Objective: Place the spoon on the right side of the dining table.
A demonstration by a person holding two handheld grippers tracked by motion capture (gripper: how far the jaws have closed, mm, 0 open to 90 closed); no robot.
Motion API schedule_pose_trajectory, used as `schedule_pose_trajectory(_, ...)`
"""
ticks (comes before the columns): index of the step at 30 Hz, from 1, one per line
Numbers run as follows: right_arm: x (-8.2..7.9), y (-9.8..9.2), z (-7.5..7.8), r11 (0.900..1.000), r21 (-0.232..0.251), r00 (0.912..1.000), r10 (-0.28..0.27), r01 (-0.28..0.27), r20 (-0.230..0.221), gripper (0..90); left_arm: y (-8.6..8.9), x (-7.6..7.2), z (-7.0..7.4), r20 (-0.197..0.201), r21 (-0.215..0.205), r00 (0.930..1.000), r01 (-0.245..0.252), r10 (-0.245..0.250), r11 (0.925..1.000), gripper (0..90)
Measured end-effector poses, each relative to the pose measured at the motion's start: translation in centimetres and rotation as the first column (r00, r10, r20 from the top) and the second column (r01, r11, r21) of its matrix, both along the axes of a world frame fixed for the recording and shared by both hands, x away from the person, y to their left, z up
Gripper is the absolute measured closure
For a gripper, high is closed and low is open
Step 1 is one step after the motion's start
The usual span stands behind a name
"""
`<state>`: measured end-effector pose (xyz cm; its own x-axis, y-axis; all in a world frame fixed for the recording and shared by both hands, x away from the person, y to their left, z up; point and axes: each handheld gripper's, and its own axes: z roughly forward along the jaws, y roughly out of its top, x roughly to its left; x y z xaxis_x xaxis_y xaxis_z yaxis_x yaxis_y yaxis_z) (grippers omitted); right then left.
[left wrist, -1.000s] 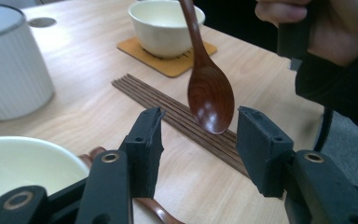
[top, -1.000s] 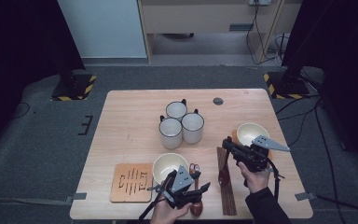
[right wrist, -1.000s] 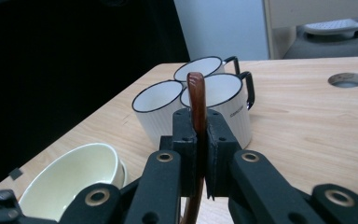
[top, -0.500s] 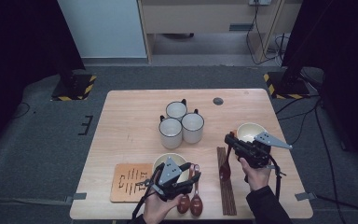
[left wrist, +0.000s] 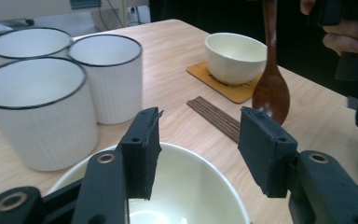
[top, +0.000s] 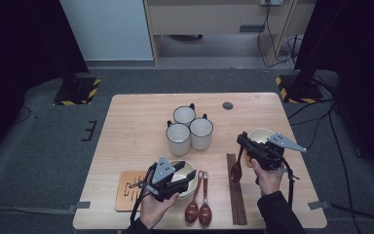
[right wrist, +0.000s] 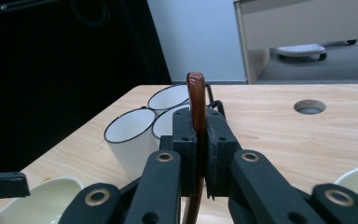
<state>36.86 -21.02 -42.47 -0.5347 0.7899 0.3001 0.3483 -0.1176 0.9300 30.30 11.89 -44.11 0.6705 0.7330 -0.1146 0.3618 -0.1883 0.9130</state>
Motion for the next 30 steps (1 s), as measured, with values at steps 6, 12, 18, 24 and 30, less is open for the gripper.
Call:
schedule_pose_trajectory(6,0.7,-0.2,0.4,1.000,0.003,0.9996,-0.024,0.024,0.018,84.7,1.4,0.4,0.5,0.014,-0.013,0.9991,-0.040,0.041,0.9991,47.3)
schedule_pose_trajectory(12,1.5,-0.3,0.7,0.999,0.006,0.9986,-0.043,0.043,0.030,84.7,2.8,1.0,0.6,0.019,-0.019,0.9966,-0.080,0.080,0.9966,46.4)
schedule_pose_trajectory(18,2.1,-0.5,0.9,0.998,0.002,0.9972,-0.064,0.064,0.038,84.8,4.0,1.4,0.7,0.024,-0.025,0.9930,-0.115,0.116,0.9930,45.2)
schedule_pose_trajectory(24,2.7,-1.0,1.0,0.996,0.013,0.9953,-0.086,0.086,0.045,84.8,5.2,2.1,0.2,0.011,-0.021,0.9873,-0.158,0.159,0.9871,43.2)
schedule_pose_trajectory(30,3.1,-1.1,1.3,0.995,0.013,0.9939,-0.096,0.095,0.054,84.7,6.8,2.9,-0.3,0.000,-0.016,0.9775,-0.211,0.211,0.9774,42.0)
